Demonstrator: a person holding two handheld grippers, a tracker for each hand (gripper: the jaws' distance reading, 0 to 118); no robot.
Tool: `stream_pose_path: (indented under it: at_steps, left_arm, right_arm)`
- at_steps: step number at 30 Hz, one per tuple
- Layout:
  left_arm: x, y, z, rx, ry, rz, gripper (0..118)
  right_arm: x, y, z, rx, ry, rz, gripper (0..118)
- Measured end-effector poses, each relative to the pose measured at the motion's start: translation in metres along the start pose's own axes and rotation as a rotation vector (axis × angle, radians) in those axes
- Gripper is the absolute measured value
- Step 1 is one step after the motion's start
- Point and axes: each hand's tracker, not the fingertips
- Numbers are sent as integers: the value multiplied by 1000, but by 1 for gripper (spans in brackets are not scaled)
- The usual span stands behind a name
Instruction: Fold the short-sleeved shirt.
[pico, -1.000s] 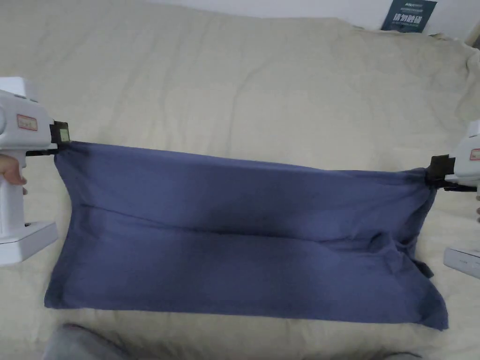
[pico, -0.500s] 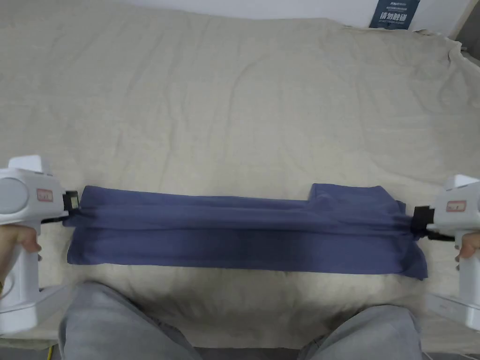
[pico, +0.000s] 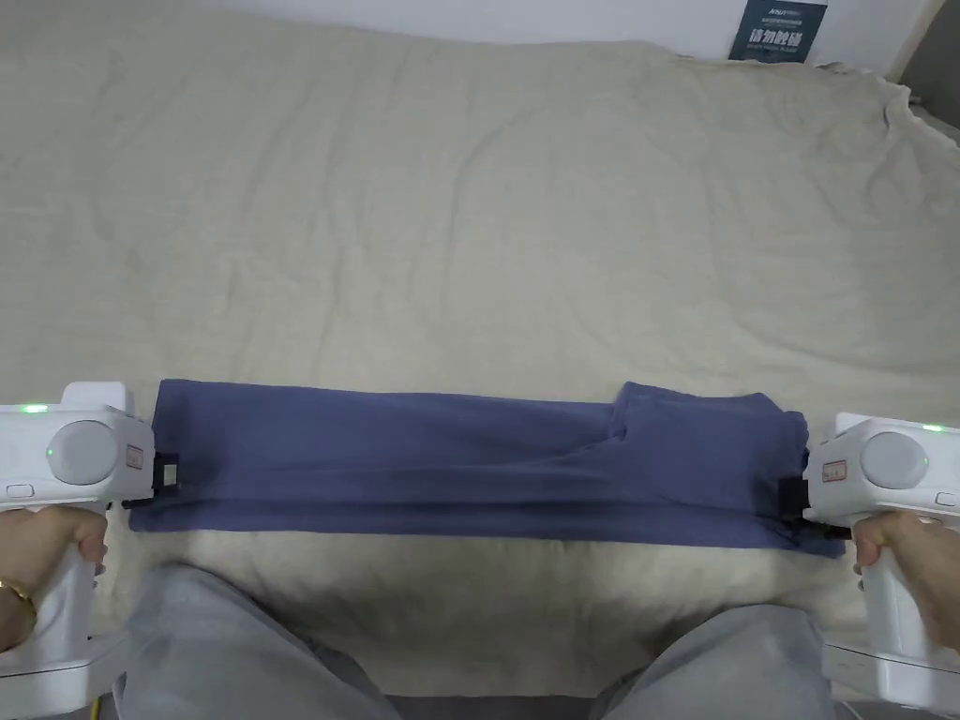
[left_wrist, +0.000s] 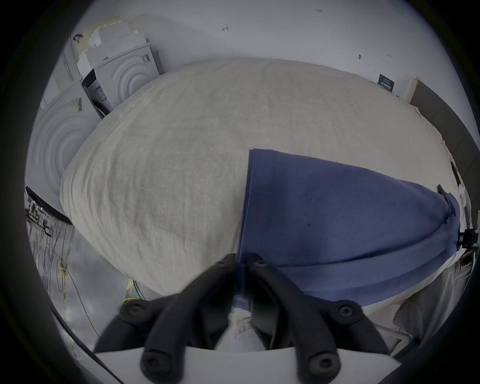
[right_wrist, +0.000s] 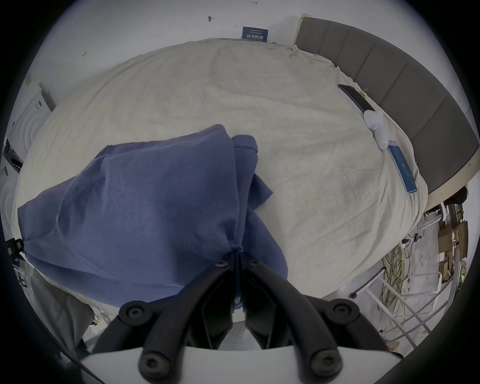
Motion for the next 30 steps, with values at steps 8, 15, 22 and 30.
stream_pose_path:
  at_steps: [8,15,22,30]
  left_arm:
    - [-29,60,53,148,-20,61,118]
    - [12,88,104,445,-126,108,118]
    - [65,62,135,763,-167,53,95]
    - [80,42,136,855,-156,-2,10]
  right_arm:
    - [16,37,78,188,-105,159,113]
    - [-14,55,162,643,-34,150,113]
    - [-41,33,165,911,61,29,111]
    - [-48,11,150,937,94,-20,30]
